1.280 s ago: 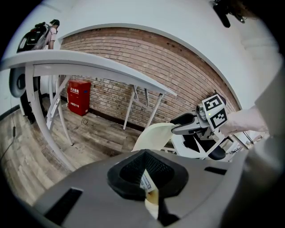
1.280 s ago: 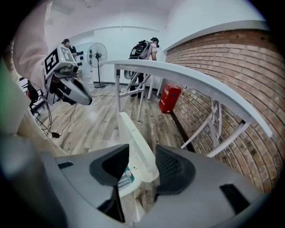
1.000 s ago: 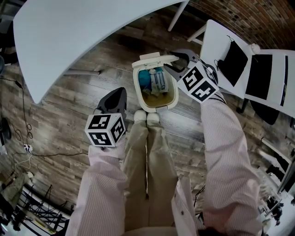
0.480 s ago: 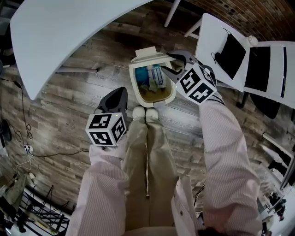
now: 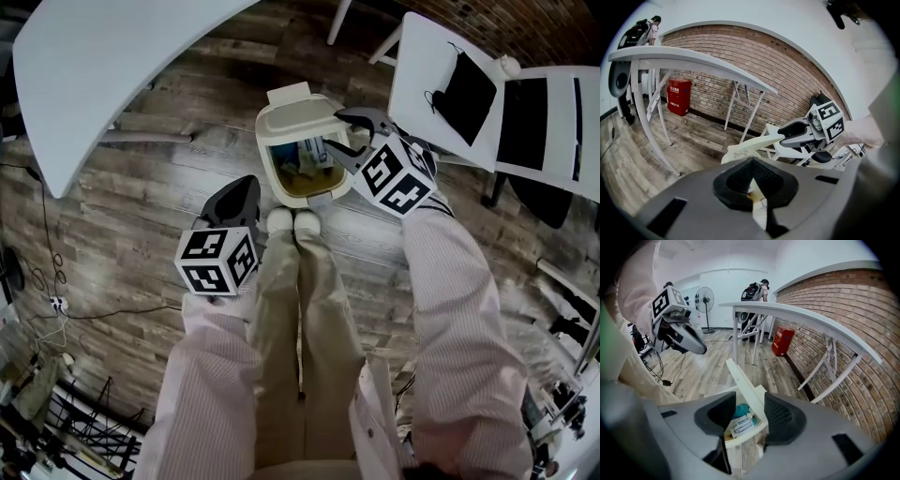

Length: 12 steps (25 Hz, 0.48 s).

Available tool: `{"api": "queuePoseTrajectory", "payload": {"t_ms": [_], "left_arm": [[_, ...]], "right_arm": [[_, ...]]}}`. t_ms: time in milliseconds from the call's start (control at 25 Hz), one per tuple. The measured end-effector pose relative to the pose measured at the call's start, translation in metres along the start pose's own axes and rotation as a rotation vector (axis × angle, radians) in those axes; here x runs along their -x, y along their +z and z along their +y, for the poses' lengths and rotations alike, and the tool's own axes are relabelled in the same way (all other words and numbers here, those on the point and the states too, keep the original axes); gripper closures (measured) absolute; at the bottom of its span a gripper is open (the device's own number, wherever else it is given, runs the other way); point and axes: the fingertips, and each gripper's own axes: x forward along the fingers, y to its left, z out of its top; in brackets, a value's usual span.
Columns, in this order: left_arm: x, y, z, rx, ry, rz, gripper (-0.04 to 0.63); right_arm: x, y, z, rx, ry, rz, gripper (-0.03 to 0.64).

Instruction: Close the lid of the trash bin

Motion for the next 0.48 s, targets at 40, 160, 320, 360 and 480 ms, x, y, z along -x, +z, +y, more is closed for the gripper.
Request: {"api": "queuePoseTrajectory", "payload": {"t_ms": [40, 160, 320, 360, 480], "left_arm": [[0.0, -0.002, -0.001, -0.001, -0.001, 0.002, 0.601], [-0.001, -0.007, -0.003, -0.002, -0.005, 0.009, 0.601], [-0.003, -0.014, -0.007, -0.002, -0.012, 0.019, 0.601], [-0.003, -0.015, -0.008, -0.002, -0.014, 0.022, 0.601], [-0.006, -0.02, -0.009, -0.002, -0.018, 0.03, 0.601]], "right_arm": [[0.0, -0.002, 0.003, -0.002, 0.003, 0.002, 0.434], [0.0, -0.009, 0.011, -0.006, 0.012, 0.009, 0.434], [-0.002, -0.02, 0.023, -0.002, 0.023, 0.026, 0.434], [-0.003, -0.022, 0.025, -0.004, 0.026, 0.029, 0.434], [-0.006, -0.029, 0.031, -0.016, 0.032, 0.036, 0.434]]}}
